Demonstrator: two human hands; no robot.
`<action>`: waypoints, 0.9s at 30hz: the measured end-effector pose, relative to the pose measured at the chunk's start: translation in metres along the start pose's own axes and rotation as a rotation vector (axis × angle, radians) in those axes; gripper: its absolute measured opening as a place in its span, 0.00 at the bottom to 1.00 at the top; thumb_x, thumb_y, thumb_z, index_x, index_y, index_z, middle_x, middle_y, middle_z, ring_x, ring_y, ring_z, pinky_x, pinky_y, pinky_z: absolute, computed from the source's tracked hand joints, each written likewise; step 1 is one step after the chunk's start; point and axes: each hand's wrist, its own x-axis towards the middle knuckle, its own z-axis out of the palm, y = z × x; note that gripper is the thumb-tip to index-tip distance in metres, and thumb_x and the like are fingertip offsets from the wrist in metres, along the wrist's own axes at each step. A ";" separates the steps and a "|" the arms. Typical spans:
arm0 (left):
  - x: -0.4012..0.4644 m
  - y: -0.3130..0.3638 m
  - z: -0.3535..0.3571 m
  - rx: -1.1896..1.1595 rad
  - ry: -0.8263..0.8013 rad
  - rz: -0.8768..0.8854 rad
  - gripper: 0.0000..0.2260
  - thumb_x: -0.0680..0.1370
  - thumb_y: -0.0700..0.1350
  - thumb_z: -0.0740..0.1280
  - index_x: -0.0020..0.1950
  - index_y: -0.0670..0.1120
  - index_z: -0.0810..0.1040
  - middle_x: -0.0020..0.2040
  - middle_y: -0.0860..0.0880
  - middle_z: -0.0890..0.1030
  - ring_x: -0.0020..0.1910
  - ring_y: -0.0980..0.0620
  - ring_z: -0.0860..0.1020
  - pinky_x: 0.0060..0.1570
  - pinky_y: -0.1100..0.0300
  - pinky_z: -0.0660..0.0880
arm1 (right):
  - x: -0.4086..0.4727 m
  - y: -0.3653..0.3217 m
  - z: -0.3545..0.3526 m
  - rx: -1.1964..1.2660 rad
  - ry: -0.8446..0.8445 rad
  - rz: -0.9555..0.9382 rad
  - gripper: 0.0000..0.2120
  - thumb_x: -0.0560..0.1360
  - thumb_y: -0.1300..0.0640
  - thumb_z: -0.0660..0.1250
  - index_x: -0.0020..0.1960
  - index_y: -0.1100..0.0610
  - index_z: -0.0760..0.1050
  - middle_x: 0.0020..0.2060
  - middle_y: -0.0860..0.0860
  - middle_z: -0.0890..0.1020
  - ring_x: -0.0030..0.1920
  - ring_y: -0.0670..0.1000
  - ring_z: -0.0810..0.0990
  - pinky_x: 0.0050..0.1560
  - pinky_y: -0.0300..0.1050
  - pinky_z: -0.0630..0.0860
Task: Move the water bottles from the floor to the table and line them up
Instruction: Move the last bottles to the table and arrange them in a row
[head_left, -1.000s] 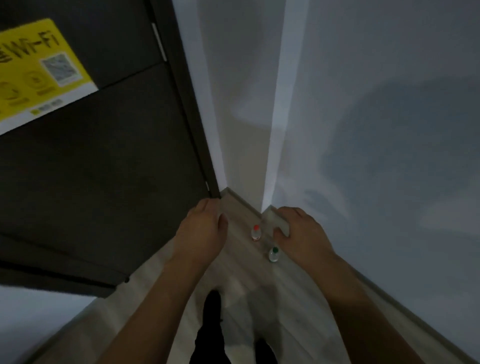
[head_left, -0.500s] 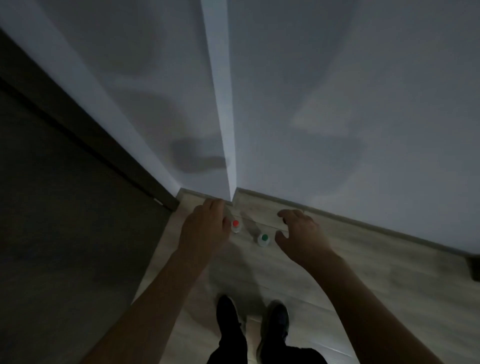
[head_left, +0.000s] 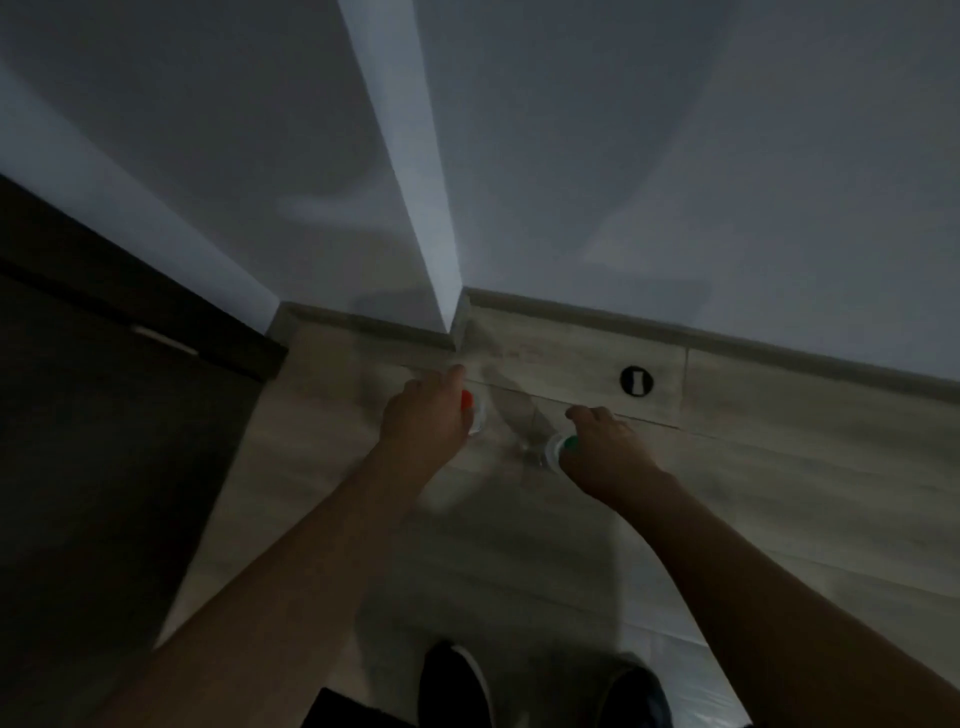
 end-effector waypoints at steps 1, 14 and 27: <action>0.016 -0.007 0.025 0.003 0.000 -0.008 0.21 0.81 0.54 0.59 0.72 0.49 0.66 0.61 0.43 0.77 0.58 0.40 0.76 0.52 0.50 0.73 | 0.017 0.009 0.021 0.008 0.014 0.019 0.22 0.78 0.50 0.61 0.70 0.55 0.66 0.65 0.58 0.72 0.63 0.59 0.73 0.61 0.55 0.73; 0.012 -0.009 0.042 -0.092 0.234 0.003 0.11 0.81 0.53 0.62 0.44 0.49 0.66 0.41 0.43 0.79 0.40 0.41 0.78 0.35 0.56 0.62 | -0.001 0.030 0.031 0.031 0.248 -0.009 0.11 0.78 0.44 0.60 0.47 0.48 0.61 0.38 0.50 0.78 0.36 0.53 0.77 0.37 0.48 0.76; -0.217 0.129 -0.386 -0.132 0.398 0.117 0.13 0.79 0.57 0.65 0.44 0.52 0.65 0.31 0.58 0.67 0.29 0.59 0.68 0.31 0.66 0.60 | -0.311 -0.093 -0.332 0.015 0.355 -0.120 0.12 0.76 0.44 0.59 0.48 0.51 0.62 0.34 0.49 0.73 0.33 0.55 0.73 0.33 0.45 0.69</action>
